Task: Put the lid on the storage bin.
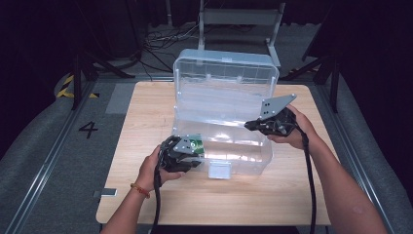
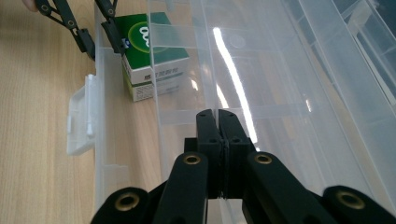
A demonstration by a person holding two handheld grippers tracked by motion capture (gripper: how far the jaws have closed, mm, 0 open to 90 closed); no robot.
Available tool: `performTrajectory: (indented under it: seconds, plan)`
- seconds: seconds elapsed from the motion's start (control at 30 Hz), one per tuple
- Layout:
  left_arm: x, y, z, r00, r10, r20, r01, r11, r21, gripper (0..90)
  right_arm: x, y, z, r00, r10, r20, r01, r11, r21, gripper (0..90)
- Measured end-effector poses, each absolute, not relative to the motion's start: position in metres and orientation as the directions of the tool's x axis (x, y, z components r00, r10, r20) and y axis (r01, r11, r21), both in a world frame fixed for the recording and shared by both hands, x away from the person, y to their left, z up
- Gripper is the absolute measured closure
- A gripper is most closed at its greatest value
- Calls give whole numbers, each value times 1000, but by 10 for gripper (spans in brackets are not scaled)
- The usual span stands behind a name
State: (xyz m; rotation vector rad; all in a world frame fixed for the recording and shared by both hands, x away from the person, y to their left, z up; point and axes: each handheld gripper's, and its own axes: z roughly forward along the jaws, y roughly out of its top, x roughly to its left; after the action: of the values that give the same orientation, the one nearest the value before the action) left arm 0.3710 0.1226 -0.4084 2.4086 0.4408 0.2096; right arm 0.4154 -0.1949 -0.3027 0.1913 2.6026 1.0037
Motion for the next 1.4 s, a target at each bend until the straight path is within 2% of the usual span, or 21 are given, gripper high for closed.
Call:
performTrajectory:
  seconds: [0.3,0.43,0.53,0.6,0.7,0.73,1.1,1.4]
  plan:
    - [368,122,-406,927,371,57,252,-727,638,678,407,-196,-308,-937,235,-260,0,743,670,895]
    - [359,124,-399,918,390,73,255,-722,643,524,405,-198,-308,-937,237,-257,4,742,670,893]
    - [350,134,-387,912,408,40,267,-666,697,485,405,-198,-309,-937,238,-256,3,739,673,892]
    - [346,140,-378,911,411,41,265,-657,705,422,403,-198,-310,-937,237,-255,3,739,673,891]
    - [341,146,-370,908,418,24,269,-625,733,408,403,-199,-311,-938,237,-255,2,737,676,890]
    - [339,148,-366,903,430,24,272,-613,742,362,402,-199,-312,-937,236,-256,2,738,675,889]
    - [341,172,-331,871,491,28,271,-527,805,377,396,-199,-317,-940,230,-251,0,736,677,885]
    - [371,179,-304,822,569,21,288,-448,847,446,393,-199,-318,-936,232,-265,-8,737,676,878]
